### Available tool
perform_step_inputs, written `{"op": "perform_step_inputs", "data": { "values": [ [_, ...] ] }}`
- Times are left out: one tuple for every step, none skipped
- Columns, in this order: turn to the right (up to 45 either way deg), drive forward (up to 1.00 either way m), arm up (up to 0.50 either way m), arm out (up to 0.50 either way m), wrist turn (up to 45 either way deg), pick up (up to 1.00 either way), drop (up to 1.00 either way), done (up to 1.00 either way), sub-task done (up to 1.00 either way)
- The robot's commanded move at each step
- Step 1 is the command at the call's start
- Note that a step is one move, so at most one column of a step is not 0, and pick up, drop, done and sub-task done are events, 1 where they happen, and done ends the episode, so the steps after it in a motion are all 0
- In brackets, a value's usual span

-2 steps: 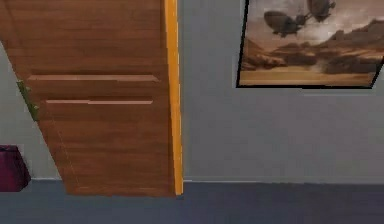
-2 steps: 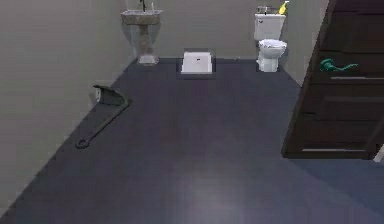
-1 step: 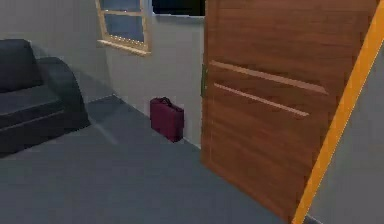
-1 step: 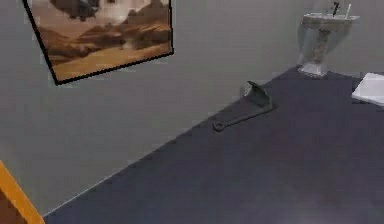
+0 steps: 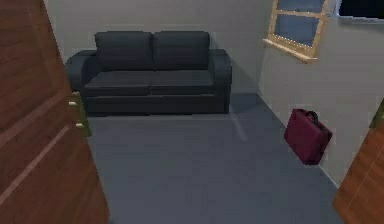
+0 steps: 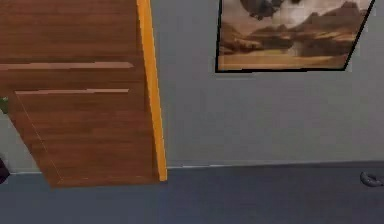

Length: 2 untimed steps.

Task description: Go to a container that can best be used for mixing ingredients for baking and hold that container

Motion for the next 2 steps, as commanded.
{"op": "perform_step_inputs", "data": {
  "values": [
    [0.0,1.00,0.00,0.00,0.0,0.00,0.00,0.00,0.00],
    [-3.0,0.00,0.00,0.00,0.0,0.00,0.00,0.00,0.00]
  ]
}}
